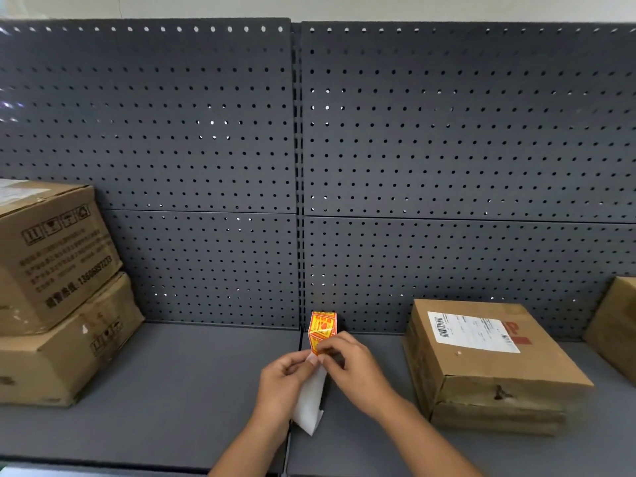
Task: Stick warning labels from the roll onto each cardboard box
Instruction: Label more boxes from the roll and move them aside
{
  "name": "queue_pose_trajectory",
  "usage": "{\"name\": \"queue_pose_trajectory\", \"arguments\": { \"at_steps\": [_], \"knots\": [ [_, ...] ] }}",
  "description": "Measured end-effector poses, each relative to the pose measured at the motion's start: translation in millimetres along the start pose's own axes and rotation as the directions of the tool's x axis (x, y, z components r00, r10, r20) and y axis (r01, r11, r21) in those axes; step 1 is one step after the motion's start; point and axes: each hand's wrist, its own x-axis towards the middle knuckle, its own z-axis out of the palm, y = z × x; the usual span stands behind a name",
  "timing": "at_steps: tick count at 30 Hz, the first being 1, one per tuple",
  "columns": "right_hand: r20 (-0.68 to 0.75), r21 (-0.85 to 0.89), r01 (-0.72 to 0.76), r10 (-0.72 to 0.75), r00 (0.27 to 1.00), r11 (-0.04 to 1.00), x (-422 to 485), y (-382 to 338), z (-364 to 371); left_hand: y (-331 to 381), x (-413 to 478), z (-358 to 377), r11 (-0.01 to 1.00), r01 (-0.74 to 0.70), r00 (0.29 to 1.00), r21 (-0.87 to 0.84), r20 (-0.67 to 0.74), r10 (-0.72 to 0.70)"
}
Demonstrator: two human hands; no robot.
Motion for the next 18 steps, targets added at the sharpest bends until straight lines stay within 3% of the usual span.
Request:
{"name": "queue_pose_trajectory", "arguments": {
  "at_steps": [8,18],
  "knots": [
    [-0.057,-0.161,0.025,-0.035,0.998,0.987,1.4,-1.0,-2.5,6.9,-3.0,8.2,1.0,-0.023,0.999,-0.007,0.041,0.024],
    [-0.029,-0.229,0.037,-0.045,0.999,0.973,5.8,-3.3,-6.4,4.1,-0.3,13.3,0.991,-0.118,0.993,0.058,0.021,0.117]
  ]
}}
